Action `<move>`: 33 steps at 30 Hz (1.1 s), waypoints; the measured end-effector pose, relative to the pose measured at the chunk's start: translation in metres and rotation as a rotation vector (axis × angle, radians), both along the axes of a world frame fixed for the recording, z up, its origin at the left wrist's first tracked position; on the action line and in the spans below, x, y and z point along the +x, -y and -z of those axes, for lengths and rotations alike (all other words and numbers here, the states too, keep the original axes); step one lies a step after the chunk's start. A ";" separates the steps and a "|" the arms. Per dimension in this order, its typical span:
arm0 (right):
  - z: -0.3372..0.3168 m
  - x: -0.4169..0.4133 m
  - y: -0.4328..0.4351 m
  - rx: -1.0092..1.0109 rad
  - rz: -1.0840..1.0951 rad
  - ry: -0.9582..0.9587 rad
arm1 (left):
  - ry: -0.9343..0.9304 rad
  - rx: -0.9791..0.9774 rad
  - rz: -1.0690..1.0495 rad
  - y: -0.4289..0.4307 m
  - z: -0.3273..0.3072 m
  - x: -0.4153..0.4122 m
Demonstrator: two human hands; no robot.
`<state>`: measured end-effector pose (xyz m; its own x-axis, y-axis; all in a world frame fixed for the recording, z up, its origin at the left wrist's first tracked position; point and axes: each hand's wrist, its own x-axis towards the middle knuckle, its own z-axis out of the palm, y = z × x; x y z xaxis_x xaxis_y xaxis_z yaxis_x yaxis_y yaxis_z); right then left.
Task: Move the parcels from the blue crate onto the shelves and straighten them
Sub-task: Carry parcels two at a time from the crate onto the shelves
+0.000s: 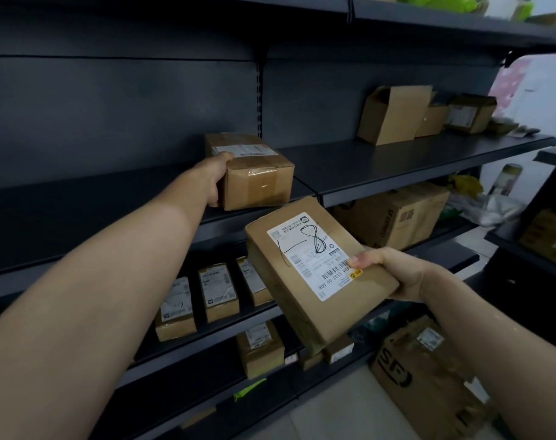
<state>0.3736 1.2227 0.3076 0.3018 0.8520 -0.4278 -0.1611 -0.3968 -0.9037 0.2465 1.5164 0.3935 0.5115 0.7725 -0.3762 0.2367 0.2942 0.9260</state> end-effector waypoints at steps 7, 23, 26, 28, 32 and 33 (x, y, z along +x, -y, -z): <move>0.017 0.008 -0.012 -0.033 -0.108 -0.041 | 0.019 0.175 -0.075 0.026 0.001 -0.012; 0.128 -0.048 -0.042 -0.332 -0.564 -0.018 | -0.338 0.721 -0.001 0.174 0.082 -0.124; 0.159 -0.066 -0.046 -0.401 -0.595 0.012 | -0.516 0.681 0.244 0.187 0.116 -0.144; 0.181 -0.080 -0.049 -0.434 -0.601 0.013 | -0.588 0.627 0.337 0.189 0.142 -0.157; 0.229 -0.111 -0.059 -0.508 -0.543 -0.055 | -0.644 0.589 0.378 0.186 0.189 -0.179; 0.241 -0.119 -0.064 -0.527 -0.528 -0.076 | -0.662 0.578 0.388 0.183 0.199 -0.185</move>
